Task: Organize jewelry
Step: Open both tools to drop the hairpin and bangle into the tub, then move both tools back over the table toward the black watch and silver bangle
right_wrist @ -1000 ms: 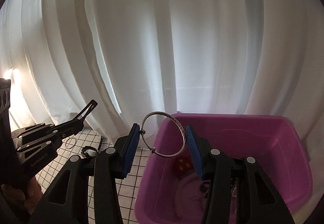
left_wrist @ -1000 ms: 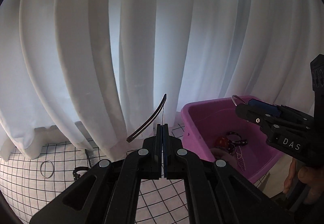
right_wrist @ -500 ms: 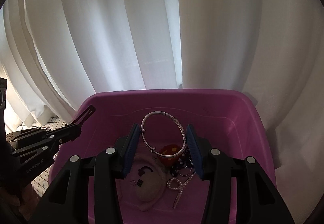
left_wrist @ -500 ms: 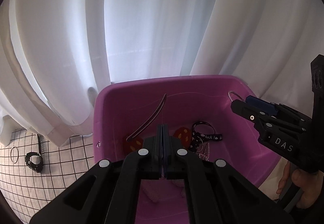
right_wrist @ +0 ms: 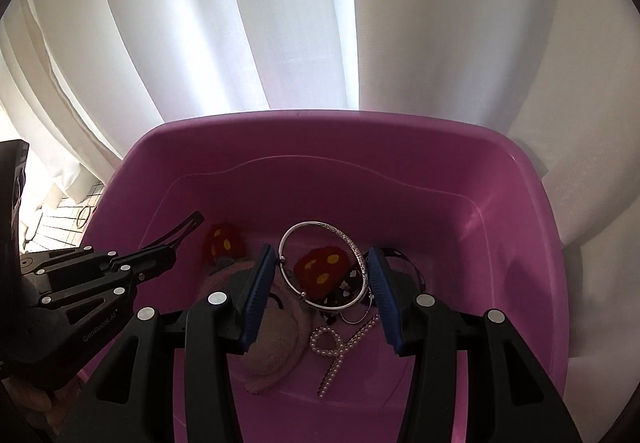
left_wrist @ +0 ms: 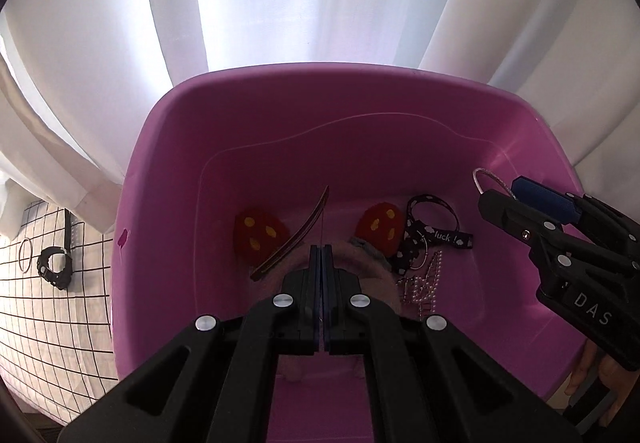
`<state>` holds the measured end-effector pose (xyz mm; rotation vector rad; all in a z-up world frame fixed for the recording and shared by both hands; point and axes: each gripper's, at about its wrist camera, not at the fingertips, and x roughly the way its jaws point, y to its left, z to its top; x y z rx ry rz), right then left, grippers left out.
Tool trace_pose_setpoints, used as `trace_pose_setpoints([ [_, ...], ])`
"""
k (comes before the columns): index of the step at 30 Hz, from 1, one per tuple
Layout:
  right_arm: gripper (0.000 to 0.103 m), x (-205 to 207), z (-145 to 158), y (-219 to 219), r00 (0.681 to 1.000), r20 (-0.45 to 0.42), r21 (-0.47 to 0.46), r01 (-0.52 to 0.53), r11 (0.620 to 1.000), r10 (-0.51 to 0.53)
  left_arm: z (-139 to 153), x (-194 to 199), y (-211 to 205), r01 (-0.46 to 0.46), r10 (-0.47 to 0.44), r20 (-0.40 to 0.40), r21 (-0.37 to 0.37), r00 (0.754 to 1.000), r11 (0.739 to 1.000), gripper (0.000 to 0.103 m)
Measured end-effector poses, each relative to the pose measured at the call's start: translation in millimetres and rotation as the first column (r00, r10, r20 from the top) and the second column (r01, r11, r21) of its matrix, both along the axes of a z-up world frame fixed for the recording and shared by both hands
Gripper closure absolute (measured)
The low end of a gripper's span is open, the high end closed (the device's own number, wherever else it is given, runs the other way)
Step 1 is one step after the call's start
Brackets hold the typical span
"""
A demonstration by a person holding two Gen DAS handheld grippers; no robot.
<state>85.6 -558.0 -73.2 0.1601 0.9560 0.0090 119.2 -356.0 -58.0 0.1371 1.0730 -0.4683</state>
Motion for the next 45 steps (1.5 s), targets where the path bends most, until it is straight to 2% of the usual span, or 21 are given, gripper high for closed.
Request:
trace_pose_setpoints([
  [3, 0.054, 0, 0, 1, 1.000, -0.021, -0.006, -0.001, 1.000, 0.001, 1, 0, -1, -0.022, 0.021, 0.010, 0.015, 1.000, 1.000, 0.099],
  [4, 0.051, 0, -1, 1, 1.000, -0.024, -0.009, -0.003, 1.000, 0.003, 1, 1, -1, -0.028, 0.028, 0.011, 0.017, 1.000, 0.999, 0.090],
  [5, 0.045, 0, -1, 1, 1.000, -0.024, -0.011, -0.002, 1.000, 0.002, 2, 1, -1, -0.034, 0.034, 0.012, 0.021, 0.999, 0.999, 0.075],
  [6, 0.044, 0, 0, 1, 1.000, -0.020, -0.010, -0.002, 1.000, 0.002, 4, 0, 0, -0.042, 0.042, 0.018, 0.020, 0.999, 0.999, 0.066],
  [7, 0.044, -1, 1, 1, 1.000, -0.015, -0.008, -0.002, 1.000, 0.002, 7, -1, 1, -0.053, 0.052, 0.033, 0.017, 0.998, 0.998, 0.047],
  [8, 0.042, -1, 1, 1, 1.000, -0.014, -0.006, 0.001, 1.000, -0.001, 10, -2, 3, -0.063, 0.062, 0.053, 0.010, 0.997, 0.998, 0.034],
  [10, 0.041, -3, 2, -1, 1.000, -0.006, 0.005, 0.006, 1.000, -0.006, 15, -5, 4, -0.075, 0.074, 0.087, 0.008, 0.993, 0.997, 0.027],
  [30, 0.037, -9, 9, -10, 0.999, 0.023, 0.064, 0.034, 0.997, -0.036, 31, -16, 10, -0.078, 0.076, 0.126, 0.011, 0.989, 0.997, 0.023],
  [45, 0.036, -16, 41, 9, 0.992, 0.120, 0.146, 0.012, 0.989, -0.030, 69, -27, 49, -0.088, 0.097, 0.209, -0.055, 0.973, 0.995, 0.015],
])
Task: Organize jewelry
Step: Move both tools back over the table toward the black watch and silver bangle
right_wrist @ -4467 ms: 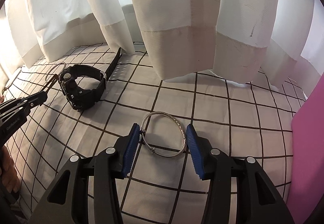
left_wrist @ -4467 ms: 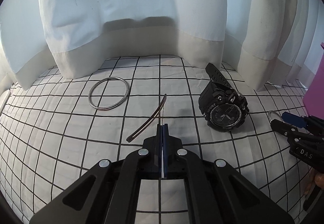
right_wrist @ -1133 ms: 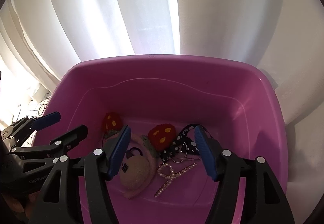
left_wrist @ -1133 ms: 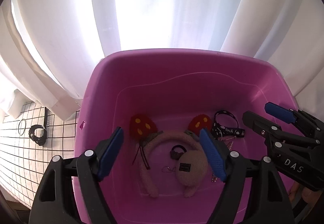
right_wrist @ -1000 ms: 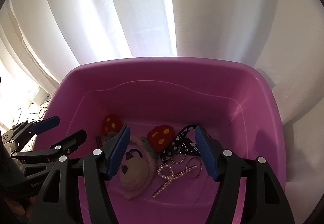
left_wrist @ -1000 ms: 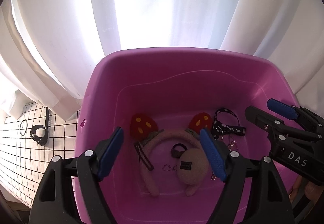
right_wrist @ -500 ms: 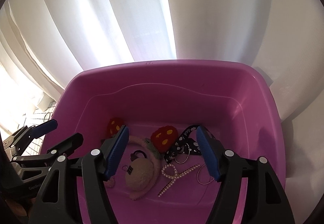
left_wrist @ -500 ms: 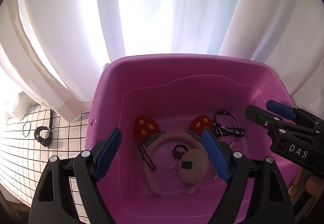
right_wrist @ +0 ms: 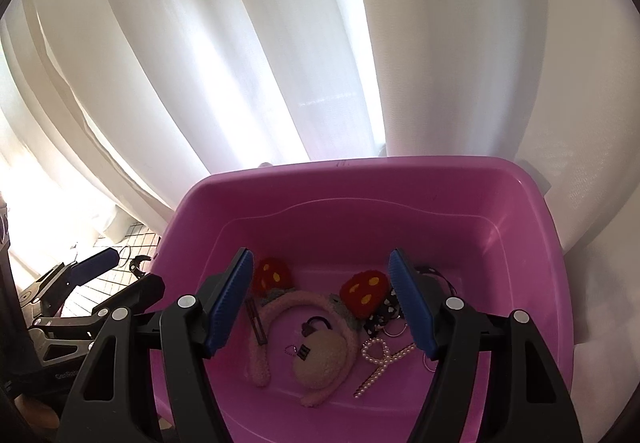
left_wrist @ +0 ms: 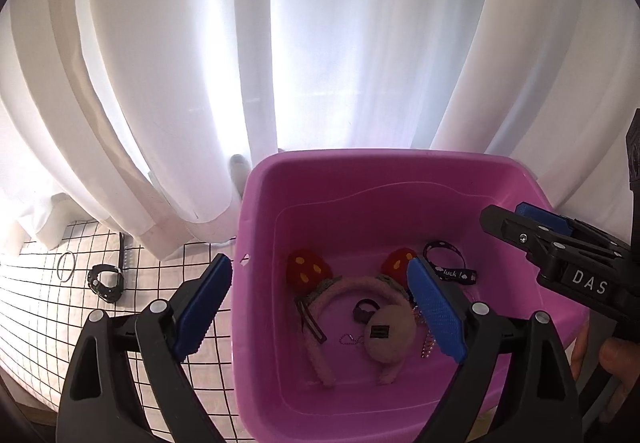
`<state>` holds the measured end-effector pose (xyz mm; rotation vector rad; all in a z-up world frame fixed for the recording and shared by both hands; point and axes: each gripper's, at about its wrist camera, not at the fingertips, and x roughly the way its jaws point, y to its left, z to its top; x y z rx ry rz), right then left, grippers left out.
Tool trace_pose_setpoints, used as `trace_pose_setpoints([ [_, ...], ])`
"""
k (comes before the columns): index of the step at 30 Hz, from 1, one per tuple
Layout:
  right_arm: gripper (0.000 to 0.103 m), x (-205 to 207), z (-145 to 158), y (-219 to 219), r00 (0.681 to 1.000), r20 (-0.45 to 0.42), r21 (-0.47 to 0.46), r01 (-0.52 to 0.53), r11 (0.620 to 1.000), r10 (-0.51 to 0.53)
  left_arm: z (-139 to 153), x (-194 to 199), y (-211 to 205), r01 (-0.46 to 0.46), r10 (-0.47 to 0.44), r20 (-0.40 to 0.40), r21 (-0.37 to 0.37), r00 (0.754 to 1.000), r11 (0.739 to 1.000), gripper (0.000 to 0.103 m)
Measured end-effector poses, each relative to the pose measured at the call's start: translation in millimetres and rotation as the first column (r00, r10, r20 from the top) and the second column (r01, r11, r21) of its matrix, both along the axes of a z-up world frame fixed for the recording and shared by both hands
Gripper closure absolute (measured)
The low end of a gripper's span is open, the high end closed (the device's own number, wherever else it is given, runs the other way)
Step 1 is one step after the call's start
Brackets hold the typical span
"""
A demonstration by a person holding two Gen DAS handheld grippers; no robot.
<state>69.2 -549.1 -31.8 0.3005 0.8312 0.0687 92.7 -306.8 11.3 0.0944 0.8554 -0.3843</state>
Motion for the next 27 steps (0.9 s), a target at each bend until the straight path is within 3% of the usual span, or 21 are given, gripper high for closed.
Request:
trace_pose_setpoints([
  [5, 0.029, -4, 12, 16, 0.999, 0.042, 0.008, 0.001, 1.000, -0.001, 16, -5, 30, -0.022, 0.024, 0.049, -0.040, 0.998, 0.999, 0.008],
  [12, 0.029, -1, 22, 64, 0.997, 0.068, 0.005, -0.030, 1.000, 0.030, 29, -7, 95, -0.099, 0.105, 0.105, -0.060, 0.989, 0.993, 0.006],
  [20, 0.028, 8, 35, 146, 0.991, 0.091, -0.015, -0.101, 0.995, 0.102, 20, 6, 197, -0.226, 0.232, 0.066, -0.081, 0.971, 0.971, 0.006],
  [27, 0.028, 22, 39, 230, 0.977, 0.078, -0.035, -0.195, 0.980, 0.197, -1, 19, 290, -0.360, 0.361, 0.007, -0.063, 0.933, 0.931, 0.006],
])
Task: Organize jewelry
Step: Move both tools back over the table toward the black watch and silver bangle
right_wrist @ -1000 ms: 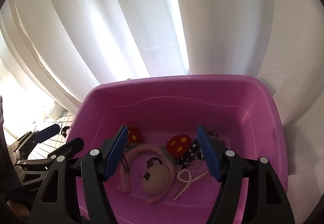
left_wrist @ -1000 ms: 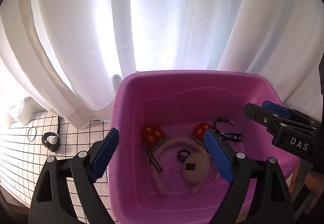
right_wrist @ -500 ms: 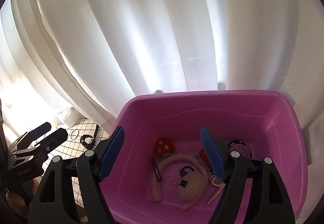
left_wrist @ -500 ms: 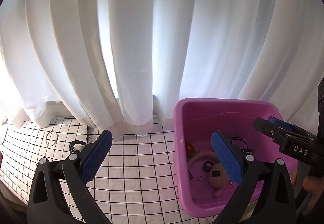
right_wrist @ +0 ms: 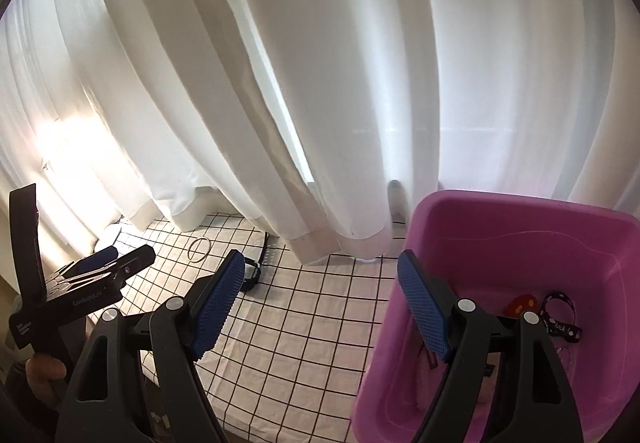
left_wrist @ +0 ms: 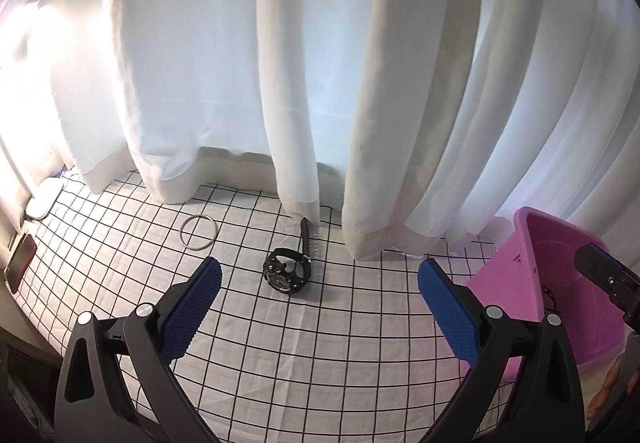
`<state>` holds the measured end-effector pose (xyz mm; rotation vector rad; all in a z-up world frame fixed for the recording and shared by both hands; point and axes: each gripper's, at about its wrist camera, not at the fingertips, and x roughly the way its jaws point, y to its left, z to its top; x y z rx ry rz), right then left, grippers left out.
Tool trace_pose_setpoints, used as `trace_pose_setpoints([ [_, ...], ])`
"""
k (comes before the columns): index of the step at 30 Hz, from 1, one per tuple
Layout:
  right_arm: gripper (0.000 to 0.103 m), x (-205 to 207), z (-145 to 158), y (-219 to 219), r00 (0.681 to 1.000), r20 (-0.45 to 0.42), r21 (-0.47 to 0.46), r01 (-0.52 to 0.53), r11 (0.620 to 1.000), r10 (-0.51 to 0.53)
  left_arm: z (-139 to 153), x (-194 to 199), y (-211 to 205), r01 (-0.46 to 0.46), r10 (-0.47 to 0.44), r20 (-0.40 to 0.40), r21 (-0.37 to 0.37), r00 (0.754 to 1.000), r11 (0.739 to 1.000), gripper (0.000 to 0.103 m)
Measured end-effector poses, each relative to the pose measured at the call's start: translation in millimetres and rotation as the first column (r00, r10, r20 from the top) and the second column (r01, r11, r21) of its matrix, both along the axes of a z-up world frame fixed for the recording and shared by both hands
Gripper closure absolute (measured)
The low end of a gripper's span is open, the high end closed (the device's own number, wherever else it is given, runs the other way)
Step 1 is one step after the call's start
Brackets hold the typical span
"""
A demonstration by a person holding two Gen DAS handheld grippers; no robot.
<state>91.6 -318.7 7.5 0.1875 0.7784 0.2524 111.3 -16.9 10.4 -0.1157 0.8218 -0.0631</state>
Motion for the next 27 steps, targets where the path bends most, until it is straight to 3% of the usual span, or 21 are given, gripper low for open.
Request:
trace_pose_setpoints([
  [7, 0.028, 15, -17, 78, 0.996, -0.044, -0.005, -0.079, 0.997, 0.079, -24, 11, 87, -0.095, 0.095, -0.052, 0.004, 0.994, 0.995, 0.006],
  [13, 0.028, 29, -37, 136, 0.990, -0.092, -0.003, -0.107, 0.994, 0.106, -40, 22, 143, -0.122, 0.123, -0.086, 0.013, 0.989, 0.992, 0.006],
  [18, 0.028, 39, -61, 173, 0.988, -0.109, -0.022, -0.113, 0.993, 0.110, -58, 31, 176, -0.126, 0.128, -0.108, 0.027, 0.986, 0.992, 0.006],
  [27, 0.028, 54, -112, 205, 0.966, -0.226, -0.019, -0.130, 0.991, 0.122, -104, 46, 207, -0.132, 0.139, -0.188, 0.050, 0.972, 0.990, 0.006],
])
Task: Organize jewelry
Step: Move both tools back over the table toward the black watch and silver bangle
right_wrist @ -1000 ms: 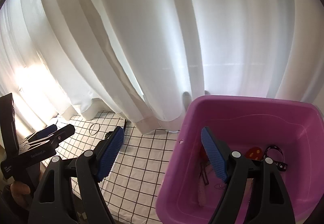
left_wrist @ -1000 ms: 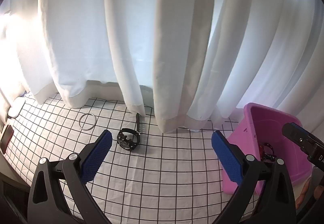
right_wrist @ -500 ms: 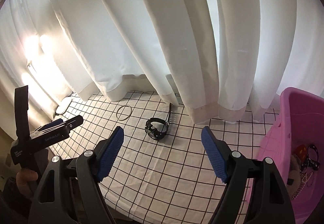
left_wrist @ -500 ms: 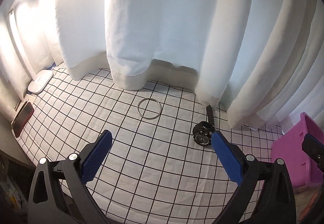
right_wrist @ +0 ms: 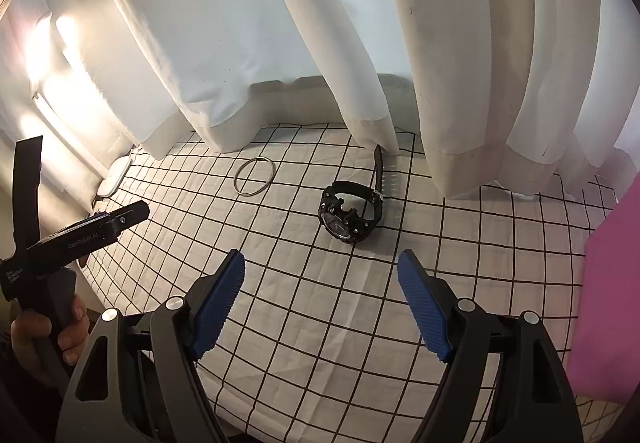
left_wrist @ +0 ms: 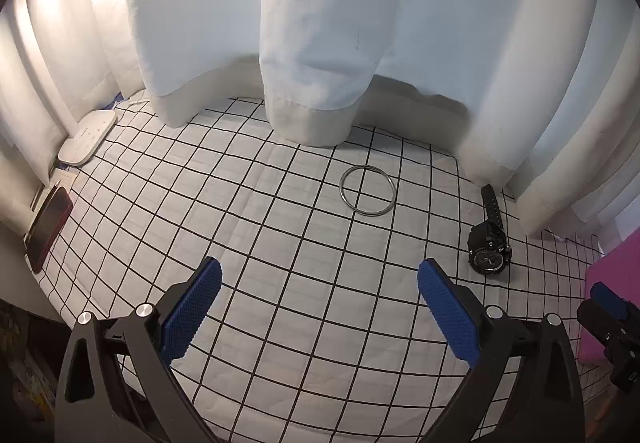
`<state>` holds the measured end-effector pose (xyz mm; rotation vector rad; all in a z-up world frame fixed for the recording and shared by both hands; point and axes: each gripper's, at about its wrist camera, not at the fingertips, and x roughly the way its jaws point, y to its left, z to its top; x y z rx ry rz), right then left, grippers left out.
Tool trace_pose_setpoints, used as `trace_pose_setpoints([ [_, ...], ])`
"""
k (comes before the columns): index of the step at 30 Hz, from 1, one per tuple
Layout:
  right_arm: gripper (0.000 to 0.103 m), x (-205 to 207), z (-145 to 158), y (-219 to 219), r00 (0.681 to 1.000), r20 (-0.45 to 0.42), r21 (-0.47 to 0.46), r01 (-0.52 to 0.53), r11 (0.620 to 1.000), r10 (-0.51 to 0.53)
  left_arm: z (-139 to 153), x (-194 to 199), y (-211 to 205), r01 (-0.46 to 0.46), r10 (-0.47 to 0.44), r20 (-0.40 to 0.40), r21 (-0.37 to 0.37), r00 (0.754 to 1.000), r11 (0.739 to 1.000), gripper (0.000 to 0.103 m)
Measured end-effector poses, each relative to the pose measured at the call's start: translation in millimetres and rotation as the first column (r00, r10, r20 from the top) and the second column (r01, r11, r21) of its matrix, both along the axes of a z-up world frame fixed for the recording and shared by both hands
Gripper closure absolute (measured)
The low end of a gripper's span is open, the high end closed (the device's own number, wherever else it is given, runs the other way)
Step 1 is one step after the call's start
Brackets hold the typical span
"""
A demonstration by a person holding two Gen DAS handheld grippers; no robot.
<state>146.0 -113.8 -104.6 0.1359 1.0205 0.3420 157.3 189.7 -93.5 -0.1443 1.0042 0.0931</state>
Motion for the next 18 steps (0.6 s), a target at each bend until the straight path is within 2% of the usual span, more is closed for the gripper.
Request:
trace_pose_setpoints([
  [4, 0.028, 6, -24, 5, 0.999, -0.020, -0.013, 0.033, 0.999, -0.033, -26, 5, 3, 0.026, -0.025, -0.018, 0.009, 1.000, 1.000, 0.006],
  [8, 0.028, 11, -51, 11, 0.997, -0.056, -0.026, 0.048, 0.999, -0.049, -47, 12, -1, 0.061, -0.060, -0.016, 0.063, 0.998, 0.996, 0.006],
  [18, 0.028, 33, -95, 23, 0.994, -0.057, -0.054, 0.085, 0.995, -0.088, -86, 53, -15, 0.097, -0.097, 0.001, 0.076, 0.995, 0.992, 0.006],
])
